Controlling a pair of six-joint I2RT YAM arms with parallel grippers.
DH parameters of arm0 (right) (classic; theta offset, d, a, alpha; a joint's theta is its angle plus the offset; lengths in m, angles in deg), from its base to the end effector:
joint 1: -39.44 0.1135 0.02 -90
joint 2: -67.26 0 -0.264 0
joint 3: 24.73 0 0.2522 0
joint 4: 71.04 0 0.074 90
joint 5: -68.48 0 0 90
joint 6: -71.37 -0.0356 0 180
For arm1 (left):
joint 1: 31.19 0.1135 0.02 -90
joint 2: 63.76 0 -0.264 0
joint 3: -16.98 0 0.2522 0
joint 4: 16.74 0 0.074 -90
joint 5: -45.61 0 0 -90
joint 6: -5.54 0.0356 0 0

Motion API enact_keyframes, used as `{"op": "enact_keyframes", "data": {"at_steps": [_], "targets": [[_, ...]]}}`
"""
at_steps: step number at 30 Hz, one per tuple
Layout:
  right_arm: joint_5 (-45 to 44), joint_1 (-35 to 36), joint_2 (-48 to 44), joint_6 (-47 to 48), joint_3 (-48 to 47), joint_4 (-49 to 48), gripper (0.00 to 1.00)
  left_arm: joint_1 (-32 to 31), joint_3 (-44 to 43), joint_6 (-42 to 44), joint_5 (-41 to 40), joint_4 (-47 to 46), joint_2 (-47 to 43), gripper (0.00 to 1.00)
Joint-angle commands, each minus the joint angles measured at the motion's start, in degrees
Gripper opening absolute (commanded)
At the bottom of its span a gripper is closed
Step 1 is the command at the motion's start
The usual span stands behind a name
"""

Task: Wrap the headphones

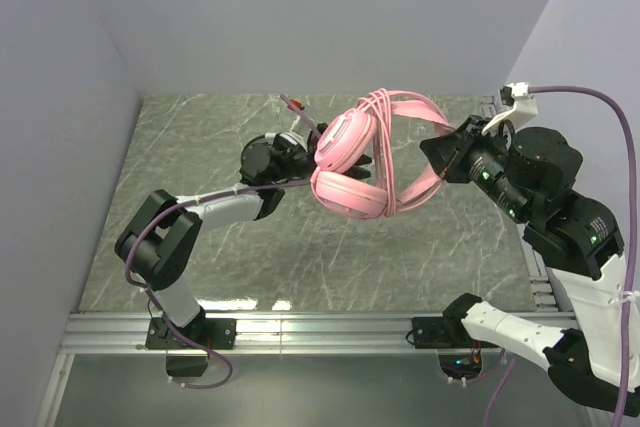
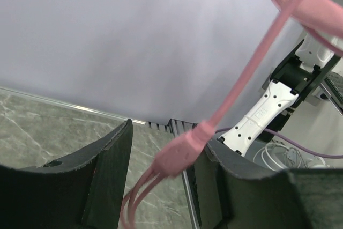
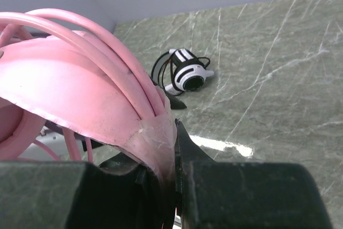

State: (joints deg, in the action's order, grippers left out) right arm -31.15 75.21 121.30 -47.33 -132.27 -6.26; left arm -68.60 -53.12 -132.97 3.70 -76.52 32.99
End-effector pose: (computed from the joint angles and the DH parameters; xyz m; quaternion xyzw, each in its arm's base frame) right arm 0.1025 0.0665 0.5086 0.0056 0.7723 0.2822 0.5692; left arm 0.2685 -0.2387 0.3160 0.3146 0.4675 -0.6893 0.4555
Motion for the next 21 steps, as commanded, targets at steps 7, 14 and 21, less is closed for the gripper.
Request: {"op": "enact_keyframes", "data": {"at_steps": [7,14,21], "targets": [[-5.3,0.4,-0.2,-4.8,-4.2,-7.7,0.0,-2.0,6.5,3.8,-2.5,-8.6,-0.2,0.51],[-6.4,0.4,0.1,-5.0,-4.8,-7.9,0.0,-4.1,10.1,5.2,-3.9,-10.0,1.3,0.5],[-6.4,0.4,0.1,-5.4,-4.8,-8.1,0.0,-6.4,8.2,6.7,-5.0,-9.7,4.4,0.54]]}}
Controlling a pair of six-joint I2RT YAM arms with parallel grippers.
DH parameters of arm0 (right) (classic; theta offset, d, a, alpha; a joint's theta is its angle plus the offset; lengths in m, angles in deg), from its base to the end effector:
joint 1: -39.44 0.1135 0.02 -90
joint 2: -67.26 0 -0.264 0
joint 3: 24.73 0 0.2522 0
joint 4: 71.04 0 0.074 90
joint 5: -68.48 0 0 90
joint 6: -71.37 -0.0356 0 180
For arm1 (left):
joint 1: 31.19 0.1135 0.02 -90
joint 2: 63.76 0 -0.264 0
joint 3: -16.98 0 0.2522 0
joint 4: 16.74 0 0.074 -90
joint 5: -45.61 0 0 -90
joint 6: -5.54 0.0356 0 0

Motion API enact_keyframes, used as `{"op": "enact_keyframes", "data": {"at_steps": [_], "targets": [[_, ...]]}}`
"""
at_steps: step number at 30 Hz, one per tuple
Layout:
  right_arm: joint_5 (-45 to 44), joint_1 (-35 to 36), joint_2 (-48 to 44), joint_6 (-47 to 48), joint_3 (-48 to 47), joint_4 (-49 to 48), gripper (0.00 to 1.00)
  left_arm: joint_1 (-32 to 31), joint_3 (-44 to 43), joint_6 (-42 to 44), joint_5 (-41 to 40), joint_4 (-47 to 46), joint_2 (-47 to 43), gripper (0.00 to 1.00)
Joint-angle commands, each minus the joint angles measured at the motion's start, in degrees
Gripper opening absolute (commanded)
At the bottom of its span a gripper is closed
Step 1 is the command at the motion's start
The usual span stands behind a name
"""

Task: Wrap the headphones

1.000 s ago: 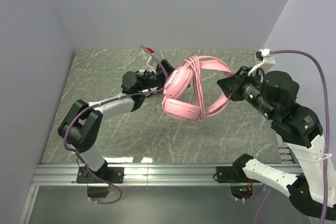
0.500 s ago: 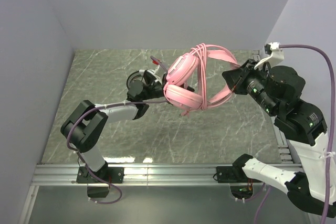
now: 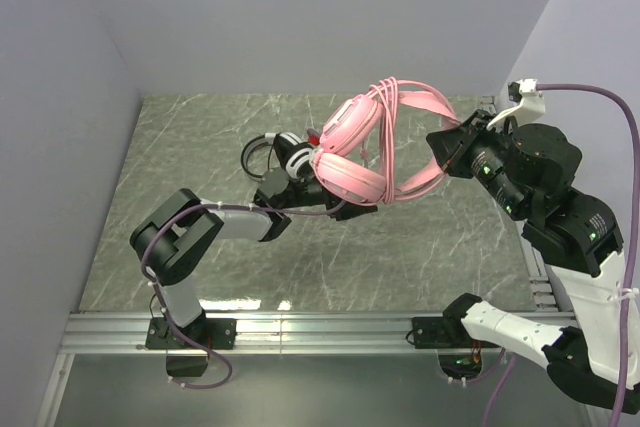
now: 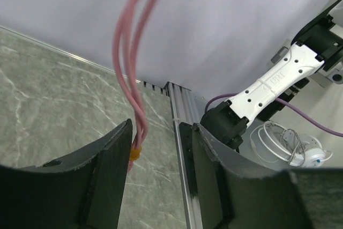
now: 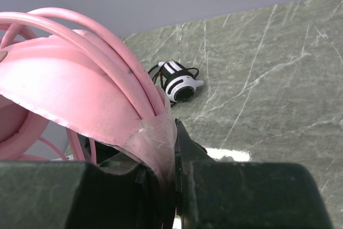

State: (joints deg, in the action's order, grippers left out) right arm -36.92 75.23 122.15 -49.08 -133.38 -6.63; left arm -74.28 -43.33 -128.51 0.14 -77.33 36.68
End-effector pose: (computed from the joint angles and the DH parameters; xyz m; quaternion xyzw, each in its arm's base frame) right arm 0.1059 0.0647 0.5129 0.0499 0.7659 0.2593 0.5862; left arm 0.2413 -0.2599 0.2453 0.3068 0.5304 -0.6805 0.4019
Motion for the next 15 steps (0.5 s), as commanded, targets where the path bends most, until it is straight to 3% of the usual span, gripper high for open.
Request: {"op": "enact_keyframes", "data": {"at_steps": [1,6,10,15], "targets": [[-0.4,0.3,-0.8,-3.6,-3.8,-7.8,0.0,-0.7,-2.1,2.7,-2.1,-7.7,0.9,0.54],[-0.3,0.3,-0.7,-3.5,-4.2,-7.6,0.0,-2.0,-4.0,5.4,-2.4,-3.6,1.8,0.51],[-0.5,0.3,-0.7,-3.6,-4.2,-7.8,0.0,-2.5,-3.5,4.9,-2.6,-4.5,2.6,0.36],[-1.8,0.2,-0.7,-3.6,-4.7,-7.6,0.0,-2.9,-2.0,5.1,-2.9,-5.6,2.9,0.43]]}}
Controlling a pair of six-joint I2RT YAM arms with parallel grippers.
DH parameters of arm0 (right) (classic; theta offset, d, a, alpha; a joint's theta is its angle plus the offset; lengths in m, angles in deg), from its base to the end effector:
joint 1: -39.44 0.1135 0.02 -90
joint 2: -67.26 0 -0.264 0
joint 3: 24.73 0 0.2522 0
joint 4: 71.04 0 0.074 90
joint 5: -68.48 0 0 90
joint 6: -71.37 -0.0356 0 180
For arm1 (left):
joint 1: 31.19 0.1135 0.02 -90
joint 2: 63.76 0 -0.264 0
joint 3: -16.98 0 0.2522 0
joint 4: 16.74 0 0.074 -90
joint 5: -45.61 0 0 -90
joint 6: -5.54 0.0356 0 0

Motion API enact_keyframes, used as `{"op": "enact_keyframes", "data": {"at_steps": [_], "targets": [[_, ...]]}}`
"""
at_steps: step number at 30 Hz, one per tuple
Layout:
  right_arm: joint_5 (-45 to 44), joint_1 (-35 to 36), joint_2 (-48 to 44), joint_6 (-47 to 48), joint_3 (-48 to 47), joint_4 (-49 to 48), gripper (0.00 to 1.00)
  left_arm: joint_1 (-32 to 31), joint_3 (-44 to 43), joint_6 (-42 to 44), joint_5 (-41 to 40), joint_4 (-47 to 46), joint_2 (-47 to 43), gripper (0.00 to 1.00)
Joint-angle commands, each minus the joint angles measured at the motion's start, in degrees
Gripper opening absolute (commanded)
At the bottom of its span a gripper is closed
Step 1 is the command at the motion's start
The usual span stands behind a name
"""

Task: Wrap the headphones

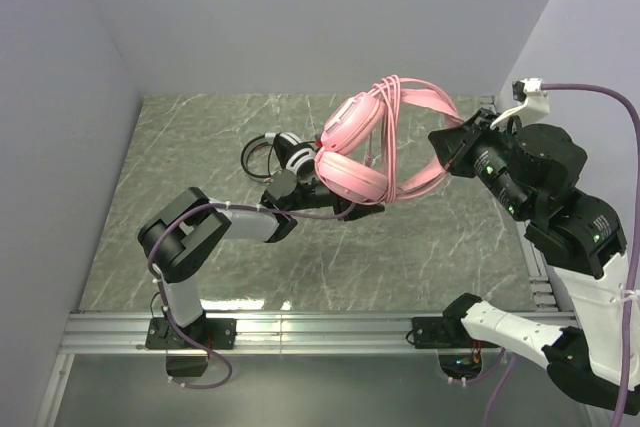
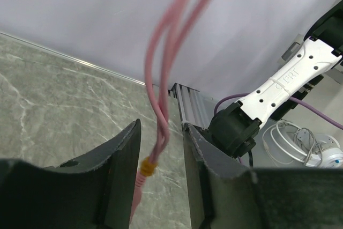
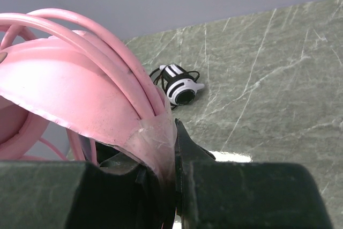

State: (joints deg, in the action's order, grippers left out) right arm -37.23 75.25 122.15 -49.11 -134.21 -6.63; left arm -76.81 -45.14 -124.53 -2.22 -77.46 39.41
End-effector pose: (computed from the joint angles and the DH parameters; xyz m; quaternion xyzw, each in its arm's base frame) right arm 0.1037 0.0630 0.5165 0.0527 0.7611 0.2613 0.5913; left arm 0.2381 -0.2775 0.2387 0.3198 0.5225 -0.6706 0.4184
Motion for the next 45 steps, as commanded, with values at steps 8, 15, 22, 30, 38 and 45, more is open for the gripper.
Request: {"op": "enact_keyframes", "data": {"at_steps": [8,15,22,30,38,45], "targets": [[-5.1,0.2,-0.8,-4.5,-4.1,-7.8,0.0,-0.8,1.9,-0.7,-1.2,-8.4,1.1,0.34],[-14.7,0.0,-2.8,-7.4,2.6,-11.8,0.0,-3.6,4.2,-0.3,-5.3,-6.1,-1.3,0.21],[-25.2,-0.5,-3.5,-12.5,6.8,-12.7,0.0,-7.9,8.1,1.0,-16.7,1.0,-7.9,0.13],[-32.7,-0.8,-3.8,-16.5,13.0,-14.4,0.0,-12.5,8.7,-3.7,-25.4,1.2,-9.4,0.09],[-41.5,-0.9,-2.0,-13.3,17.8,-15.8,0.0,-16.9,-0.1,4.2,-30.9,27.3,-12.9,0.06],[-46.5,-1.5,-0.8,-9.6,24.8,-20.0,0.0,-18.5,-7.9,6.6,-33.2,50.1,-16.2,0.09]]}}
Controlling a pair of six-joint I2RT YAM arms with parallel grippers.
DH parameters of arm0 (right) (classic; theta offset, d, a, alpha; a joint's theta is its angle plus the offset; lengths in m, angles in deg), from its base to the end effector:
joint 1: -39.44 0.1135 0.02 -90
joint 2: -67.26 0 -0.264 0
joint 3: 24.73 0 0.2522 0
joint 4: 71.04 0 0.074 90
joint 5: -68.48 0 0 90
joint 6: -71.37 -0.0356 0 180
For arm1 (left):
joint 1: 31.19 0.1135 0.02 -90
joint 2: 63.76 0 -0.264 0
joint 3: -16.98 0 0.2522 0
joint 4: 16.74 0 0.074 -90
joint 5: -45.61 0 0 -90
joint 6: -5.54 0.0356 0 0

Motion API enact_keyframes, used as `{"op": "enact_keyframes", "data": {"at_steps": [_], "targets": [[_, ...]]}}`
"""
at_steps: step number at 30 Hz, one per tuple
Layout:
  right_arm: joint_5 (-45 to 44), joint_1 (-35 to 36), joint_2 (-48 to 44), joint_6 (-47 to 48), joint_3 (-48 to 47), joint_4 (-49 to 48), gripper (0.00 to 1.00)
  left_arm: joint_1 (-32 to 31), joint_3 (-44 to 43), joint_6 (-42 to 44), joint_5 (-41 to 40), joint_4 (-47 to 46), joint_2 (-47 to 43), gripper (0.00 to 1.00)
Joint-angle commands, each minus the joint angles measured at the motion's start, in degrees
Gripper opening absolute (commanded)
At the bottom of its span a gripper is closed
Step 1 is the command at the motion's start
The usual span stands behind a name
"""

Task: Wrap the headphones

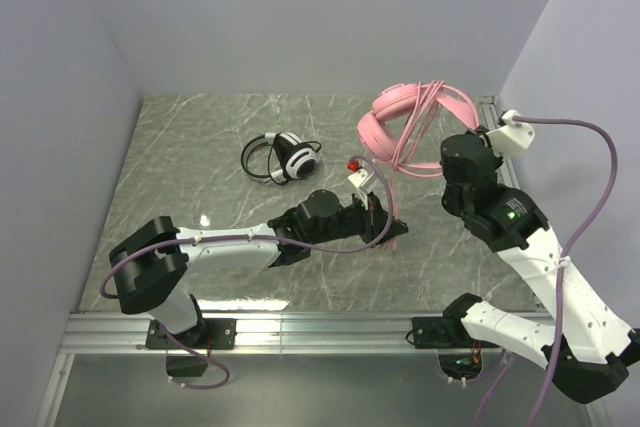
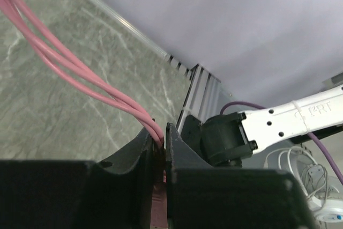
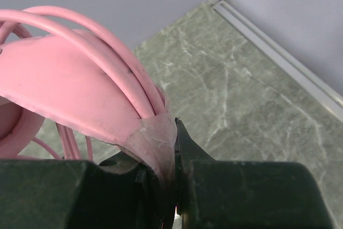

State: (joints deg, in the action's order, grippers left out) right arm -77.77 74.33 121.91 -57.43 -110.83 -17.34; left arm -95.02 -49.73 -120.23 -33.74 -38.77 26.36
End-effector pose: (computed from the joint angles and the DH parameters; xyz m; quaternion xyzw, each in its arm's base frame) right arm 0.1557 0.0725 0.4249 0.2876 0.7228 -0.0184 0.6281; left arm 0.1533 -0.3268 0.2747 0.2356 0.6755 -0.5741 0.3982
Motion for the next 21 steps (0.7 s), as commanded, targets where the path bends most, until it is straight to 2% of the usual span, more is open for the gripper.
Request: {"op": "enact_keyframes", "data": {"at_steps": [1,7,10,12,13,16,21], "targets": [[-6.0,-0.9,-0.7,-0.5,2.7,-10.4,0.0,-0.3,-3.4,2.2,-1.3,12.6,-4.1,0.1],[-4.5,-2.6,-2.9,0.3,13.0,-18.4,0.0,-0.3,-4.7,0.0,2.5,18.4,-6.5,0.13],[-4.0,-2.7,-3.0,2.6,16.9,-21.2,0.0,-0.3,-8.7,3.0,2.4,27.8,-5.6,0.12],[-3.3,-2.7,-1.7,2.1,18.0,-19.7,0.0,-0.3,-13.0,6.4,0.5,33.6,-3.9,0.1],[-2.9,-2.7,-1.0,1.1,18.1,-18.7,0.0,-0.3,-14.4,7.6,0.0,39.4,-3.3,0.09],[-1.1,-2.6,1.5,-0.6,18.6,-15.1,0.0,-0.4,-19.2,12.0,-3.2,47.0,-1.0,0.06],[2.9,-2.6,3.9,-2.1,20.9,-12.4,0.0,-0.3,-24.2,14.5,-7.5,53.1,0.9,0.06]]}}
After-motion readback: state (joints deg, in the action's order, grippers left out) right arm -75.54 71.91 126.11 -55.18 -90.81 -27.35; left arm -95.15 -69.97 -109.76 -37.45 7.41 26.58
